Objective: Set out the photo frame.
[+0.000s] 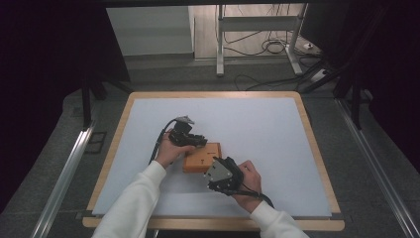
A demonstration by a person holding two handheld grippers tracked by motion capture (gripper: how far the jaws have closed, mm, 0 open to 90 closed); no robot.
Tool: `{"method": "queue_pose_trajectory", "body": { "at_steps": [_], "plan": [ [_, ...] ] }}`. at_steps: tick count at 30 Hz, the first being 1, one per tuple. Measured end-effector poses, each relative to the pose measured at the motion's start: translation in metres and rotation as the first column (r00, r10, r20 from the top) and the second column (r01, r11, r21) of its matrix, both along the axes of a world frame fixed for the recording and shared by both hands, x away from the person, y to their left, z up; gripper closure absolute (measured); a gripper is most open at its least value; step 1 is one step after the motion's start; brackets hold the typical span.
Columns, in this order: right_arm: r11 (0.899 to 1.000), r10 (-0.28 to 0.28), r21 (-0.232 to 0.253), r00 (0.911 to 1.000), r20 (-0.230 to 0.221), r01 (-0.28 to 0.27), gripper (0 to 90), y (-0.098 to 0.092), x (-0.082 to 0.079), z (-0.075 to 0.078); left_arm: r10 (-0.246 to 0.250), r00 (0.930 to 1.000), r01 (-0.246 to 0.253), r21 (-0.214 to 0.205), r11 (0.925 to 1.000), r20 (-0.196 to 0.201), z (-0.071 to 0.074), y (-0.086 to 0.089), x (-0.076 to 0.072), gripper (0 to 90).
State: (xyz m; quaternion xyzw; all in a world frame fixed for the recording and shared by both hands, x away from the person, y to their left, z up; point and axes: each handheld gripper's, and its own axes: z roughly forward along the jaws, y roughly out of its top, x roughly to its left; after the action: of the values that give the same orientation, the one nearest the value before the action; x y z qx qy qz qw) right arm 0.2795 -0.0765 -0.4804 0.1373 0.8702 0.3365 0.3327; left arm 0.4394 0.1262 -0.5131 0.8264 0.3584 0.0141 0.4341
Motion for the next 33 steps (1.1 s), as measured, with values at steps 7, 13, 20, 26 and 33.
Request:
{"method": "queue_pose_trajectory", "body": {
  "at_steps": [7, 13, 20, 26, 33],
  "plan": [
    [1.0, 0.004, -0.004, 1.0, -0.003, -0.004, 45.3, 0.001, 0.0, 0.0, 0.094, 0.9934, -0.094, 0.005, 0.9956, 0.067, 0.01, 0.026, -0.014, 45.2],
    [1.0, 0.006, -0.009, 1.0, -0.005, -0.006, 45.8, 0.0, 0.001, 0.001, 0.125, 0.9874, -0.127, 0.015, 0.9918, 0.096, 0.006, 0.053, -0.034, 42.2],
    [1.0, 0.013, -0.024, 0.9999, -0.003, -0.013, 48.3, 0.002, 0.004, 0.006, 0.135, 0.9864, -0.138, 0.035, 0.9898, 0.094, -0.004, 0.073, -0.049, 40.9],
    [0.999, 0.014, -0.044, 0.9999, -0.005, -0.014, 51.0, 0.004, 0.01, 0.014, 0.141, 0.9863, -0.145, 0.041, 0.9886, 0.087, -0.01, 0.081, -0.055, 40.9],
    [0.998, 0.02, -0.057, 0.9993, -0.031, -0.021, 54.5, 0.006, 0.022, 0.026, 0.133, 0.9876, -0.137, 0.047, 0.9894, 0.083, -0.014, 0.081, -0.06, 41.0]
  ]
}}
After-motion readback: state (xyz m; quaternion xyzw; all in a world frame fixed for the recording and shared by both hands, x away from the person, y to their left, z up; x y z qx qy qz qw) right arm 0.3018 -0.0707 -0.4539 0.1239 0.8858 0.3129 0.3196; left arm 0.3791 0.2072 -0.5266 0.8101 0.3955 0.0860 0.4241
